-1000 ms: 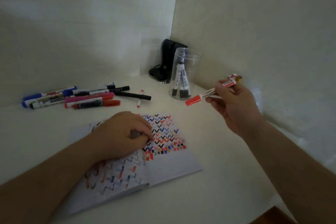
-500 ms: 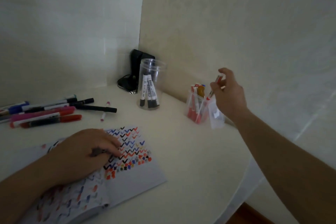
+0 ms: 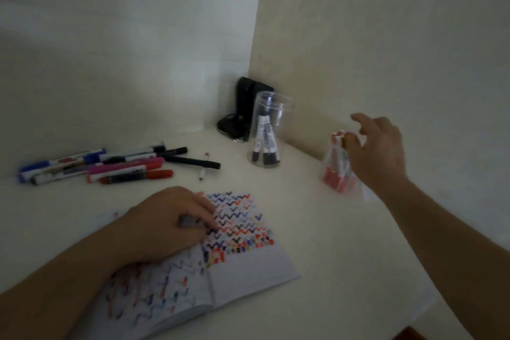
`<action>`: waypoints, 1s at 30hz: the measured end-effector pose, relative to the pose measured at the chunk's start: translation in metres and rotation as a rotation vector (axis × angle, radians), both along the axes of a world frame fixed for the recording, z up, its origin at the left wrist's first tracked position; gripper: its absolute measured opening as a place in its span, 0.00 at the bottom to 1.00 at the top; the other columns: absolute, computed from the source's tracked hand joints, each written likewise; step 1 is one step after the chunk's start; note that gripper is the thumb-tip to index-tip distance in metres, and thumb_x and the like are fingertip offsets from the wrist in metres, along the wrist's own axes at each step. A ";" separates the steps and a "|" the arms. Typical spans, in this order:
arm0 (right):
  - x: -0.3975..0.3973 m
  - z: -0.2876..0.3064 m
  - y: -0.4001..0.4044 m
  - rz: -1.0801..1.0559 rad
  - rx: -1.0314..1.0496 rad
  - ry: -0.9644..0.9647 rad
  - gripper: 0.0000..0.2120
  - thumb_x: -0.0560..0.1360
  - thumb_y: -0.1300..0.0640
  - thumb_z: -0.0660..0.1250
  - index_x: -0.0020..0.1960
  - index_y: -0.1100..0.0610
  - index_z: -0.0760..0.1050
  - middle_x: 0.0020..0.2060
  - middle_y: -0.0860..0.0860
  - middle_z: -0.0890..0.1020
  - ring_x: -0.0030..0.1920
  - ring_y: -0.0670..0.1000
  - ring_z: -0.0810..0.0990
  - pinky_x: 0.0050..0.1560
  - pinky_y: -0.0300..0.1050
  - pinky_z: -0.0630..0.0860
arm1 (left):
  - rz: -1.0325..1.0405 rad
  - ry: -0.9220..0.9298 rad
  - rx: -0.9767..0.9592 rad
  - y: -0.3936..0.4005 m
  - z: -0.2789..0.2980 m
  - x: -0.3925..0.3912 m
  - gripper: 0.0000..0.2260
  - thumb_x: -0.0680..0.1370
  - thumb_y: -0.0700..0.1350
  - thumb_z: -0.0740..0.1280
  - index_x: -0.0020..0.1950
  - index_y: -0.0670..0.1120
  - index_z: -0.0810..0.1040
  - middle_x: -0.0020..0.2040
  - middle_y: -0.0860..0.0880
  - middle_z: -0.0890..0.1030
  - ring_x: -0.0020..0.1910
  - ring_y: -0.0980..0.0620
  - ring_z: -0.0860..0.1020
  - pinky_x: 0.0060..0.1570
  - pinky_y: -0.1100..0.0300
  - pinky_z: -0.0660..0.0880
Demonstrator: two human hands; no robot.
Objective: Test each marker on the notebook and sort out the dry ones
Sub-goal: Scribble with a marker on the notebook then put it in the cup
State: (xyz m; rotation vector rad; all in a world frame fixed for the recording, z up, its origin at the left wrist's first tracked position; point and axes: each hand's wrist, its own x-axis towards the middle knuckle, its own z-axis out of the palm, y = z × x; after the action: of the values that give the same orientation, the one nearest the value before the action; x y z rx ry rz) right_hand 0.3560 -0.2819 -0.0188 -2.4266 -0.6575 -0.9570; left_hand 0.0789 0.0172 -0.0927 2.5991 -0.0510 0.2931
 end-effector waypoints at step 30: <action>-0.159 -0.046 0.127 0.949 0.239 1.087 0.06 0.74 0.58 0.76 0.48 0.59 0.83 0.43 0.53 0.88 0.41 0.48 0.86 0.44 0.38 0.80 | 0.225 -0.169 -0.511 -0.017 0.017 -0.004 0.10 0.85 0.54 0.60 0.59 0.55 0.80 0.51 0.58 0.83 0.51 0.63 0.80 0.51 0.65 0.76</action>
State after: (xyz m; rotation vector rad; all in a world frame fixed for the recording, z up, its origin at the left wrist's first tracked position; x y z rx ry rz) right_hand 0.1973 -0.1544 -0.0644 -1.6676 -0.9773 0.5949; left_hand 0.0751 0.0000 -0.0761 2.0686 0.2291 0.5302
